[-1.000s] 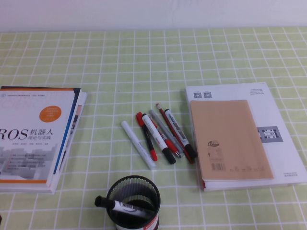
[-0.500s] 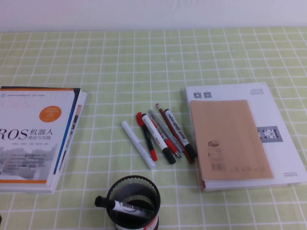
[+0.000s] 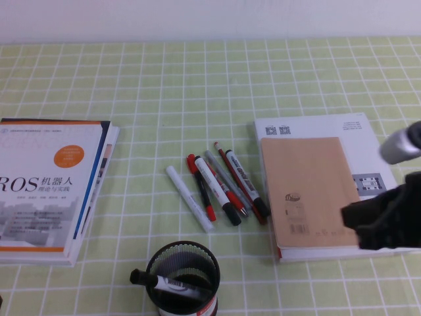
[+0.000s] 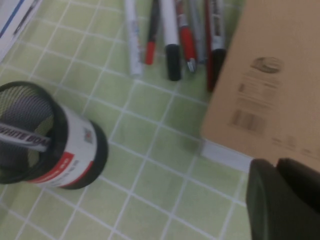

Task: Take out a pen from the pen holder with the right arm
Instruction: 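Take a marker out of the pen holder and lay it on the table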

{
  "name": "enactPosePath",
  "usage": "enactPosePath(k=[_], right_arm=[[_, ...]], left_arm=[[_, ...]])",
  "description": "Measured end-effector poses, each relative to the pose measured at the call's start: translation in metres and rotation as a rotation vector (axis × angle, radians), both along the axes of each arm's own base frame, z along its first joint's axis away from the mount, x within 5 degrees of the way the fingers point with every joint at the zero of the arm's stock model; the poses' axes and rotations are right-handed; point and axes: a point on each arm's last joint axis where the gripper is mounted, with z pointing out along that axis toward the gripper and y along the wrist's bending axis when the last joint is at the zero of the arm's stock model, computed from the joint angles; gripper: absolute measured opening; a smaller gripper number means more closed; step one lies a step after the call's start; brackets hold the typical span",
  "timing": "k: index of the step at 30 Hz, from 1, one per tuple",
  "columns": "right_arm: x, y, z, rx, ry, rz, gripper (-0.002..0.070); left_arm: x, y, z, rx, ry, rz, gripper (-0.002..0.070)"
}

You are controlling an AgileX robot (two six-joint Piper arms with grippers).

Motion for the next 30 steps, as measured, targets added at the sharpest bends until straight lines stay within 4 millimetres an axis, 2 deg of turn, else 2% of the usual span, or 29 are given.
enactPosePath(k=[5, 9, 14, 17, 20, 24, 27, 30], right_arm=[[0.005, 0.055, 0.003, -0.026, -0.032, 0.196, -0.0012], [-0.002, 0.097, -0.001, -0.037, -0.036, 0.336, -0.0012], [-0.015, 0.138, -0.004, -0.054, -0.068, 0.501, -0.0012], [-0.024, 0.153, -0.005, -0.06, -0.105, 0.578, 0.0001], [-0.032, 0.164, -0.006, -0.053, -0.143, 0.62, 0.0075], [-0.043, 0.176, -0.006, -0.066, -0.241, 0.708, 0.0278], [-0.047, 0.182, -0.01, -0.093, -0.302, 0.773, 0.0401], [-0.044, 0.187, -0.017, -0.114, -0.326, 0.79, 0.0447]], left_arm=[[0.0, 0.0, 0.0, 0.0, 0.0, 0.0, -0.0008], [0.0, 0.0, 0.0, 0.0, 0.0, 0.0, -0.0008], [0.0, 0.0, 0.0, 0.0, 0.0, 0.0, -0.0008], [0.0, 0.0, 0.0, 0.0, 0.0, 0.0, -0.0008], [0.0, 0.0, 0.0, 0.0, 0.0, 0.0, -0.0008], [0.0, 0.0, 0.0, 0.0, 0.0, 0.0, -0.0008], [0.0, 0.0, 0.0, 0.0, 0.0, 0.0, -0.0008], [0.0, 0.0, 0.0, 0.0, 0.0, 0.0, -0.0008]])
